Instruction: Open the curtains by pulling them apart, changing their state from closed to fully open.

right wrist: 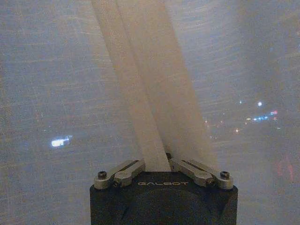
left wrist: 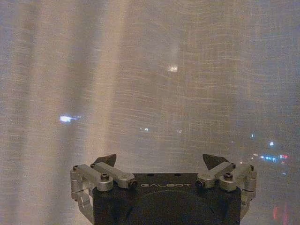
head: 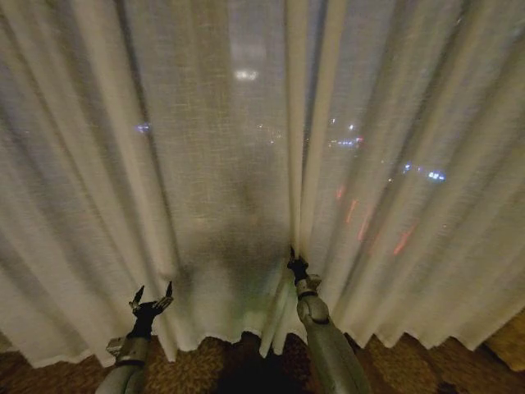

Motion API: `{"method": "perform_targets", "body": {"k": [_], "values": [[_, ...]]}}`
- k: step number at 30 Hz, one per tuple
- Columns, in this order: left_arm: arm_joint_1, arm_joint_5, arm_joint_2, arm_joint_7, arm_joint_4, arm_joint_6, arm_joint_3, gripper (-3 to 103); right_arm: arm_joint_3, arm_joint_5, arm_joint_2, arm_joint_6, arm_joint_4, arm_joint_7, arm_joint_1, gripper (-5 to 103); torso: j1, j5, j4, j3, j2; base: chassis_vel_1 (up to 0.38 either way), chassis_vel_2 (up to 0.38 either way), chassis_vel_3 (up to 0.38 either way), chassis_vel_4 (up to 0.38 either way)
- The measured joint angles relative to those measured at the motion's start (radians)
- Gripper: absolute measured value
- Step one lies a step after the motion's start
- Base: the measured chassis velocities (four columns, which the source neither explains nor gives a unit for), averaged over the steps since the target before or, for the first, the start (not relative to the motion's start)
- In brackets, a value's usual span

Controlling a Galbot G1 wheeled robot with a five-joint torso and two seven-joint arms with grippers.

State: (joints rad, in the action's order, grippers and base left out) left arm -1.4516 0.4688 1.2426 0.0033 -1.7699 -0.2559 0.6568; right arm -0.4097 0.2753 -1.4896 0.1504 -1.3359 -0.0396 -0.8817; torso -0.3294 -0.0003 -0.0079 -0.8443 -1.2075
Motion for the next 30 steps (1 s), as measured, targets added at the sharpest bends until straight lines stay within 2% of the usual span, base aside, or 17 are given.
{"method": "perform_targets", "body": {"k": [30], "values": [[0.000,0.000,0.000,0.000,0.000,0.000,0.000,100,-0.006,0.010,0.009,-0.002,-0.013,0.003,-0.013,0,0.000,0.0003,-0.0001,0.000,0.000,-0.348,-0.358,0.358,0.359]]}}
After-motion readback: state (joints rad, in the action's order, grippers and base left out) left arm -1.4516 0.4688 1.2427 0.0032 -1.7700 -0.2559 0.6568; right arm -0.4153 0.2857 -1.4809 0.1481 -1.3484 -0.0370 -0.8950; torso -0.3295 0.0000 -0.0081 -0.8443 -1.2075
